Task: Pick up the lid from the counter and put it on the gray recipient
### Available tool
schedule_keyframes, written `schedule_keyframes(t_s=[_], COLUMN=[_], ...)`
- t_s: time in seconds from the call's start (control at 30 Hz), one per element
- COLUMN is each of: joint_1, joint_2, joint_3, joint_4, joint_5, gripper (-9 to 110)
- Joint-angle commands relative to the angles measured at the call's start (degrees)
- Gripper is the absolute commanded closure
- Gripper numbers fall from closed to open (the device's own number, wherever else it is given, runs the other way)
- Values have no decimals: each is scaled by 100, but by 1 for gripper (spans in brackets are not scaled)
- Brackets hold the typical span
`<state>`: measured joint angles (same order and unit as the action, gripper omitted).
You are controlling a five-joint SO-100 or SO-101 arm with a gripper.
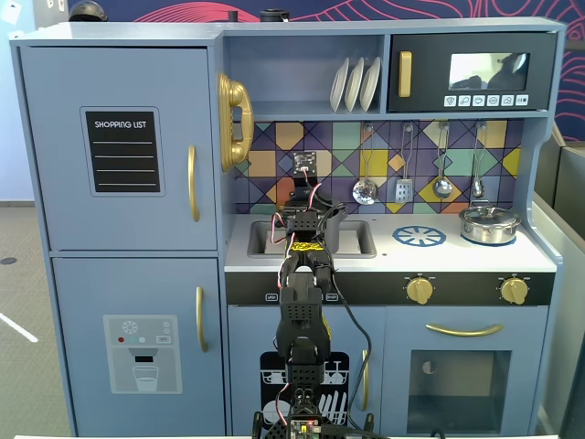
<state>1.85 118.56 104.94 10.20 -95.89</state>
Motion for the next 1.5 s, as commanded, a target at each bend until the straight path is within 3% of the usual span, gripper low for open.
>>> schedule_keyframes(t_s=[0.0, 0.43, 0.57, 0.77, 1.2, 1.47], joint_1=[-79, -35, 18, 35, 35, -105], joint_2=[35, 88, 132, 272, 2268, 3366], joint_3=[-88, 246, 229, -35, 193, 562], joint_4=[-246, -237, -334, -396, 1485, 2936], joint_5=[-26, -114, 141, 35, -800, -650], gripper=[102, 101, 81, 74, 78, 85])
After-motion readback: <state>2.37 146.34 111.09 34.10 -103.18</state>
